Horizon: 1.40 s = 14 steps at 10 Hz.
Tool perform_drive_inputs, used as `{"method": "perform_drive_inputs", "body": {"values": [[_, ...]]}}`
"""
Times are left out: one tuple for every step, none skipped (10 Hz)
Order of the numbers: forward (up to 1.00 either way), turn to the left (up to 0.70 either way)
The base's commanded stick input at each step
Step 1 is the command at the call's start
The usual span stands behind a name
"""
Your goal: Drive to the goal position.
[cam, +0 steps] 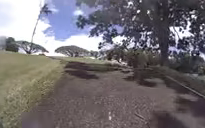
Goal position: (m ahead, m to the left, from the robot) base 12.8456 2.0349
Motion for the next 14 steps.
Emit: {"method": "perform_drive_inputs", "body": {"values": [[0.70,0.33],[0.70,0.26],[0.70,0.11],[0.70,0.00],[0.70,0.00],[0.70,0.00],[0.70,-0.04],[0.70,-0.21],[0.70,-0.35],[0.70,-0.33],[0.70,-0.21],[0.70,-0.05],[0.70,0.00],[0.70,0.00]]}}
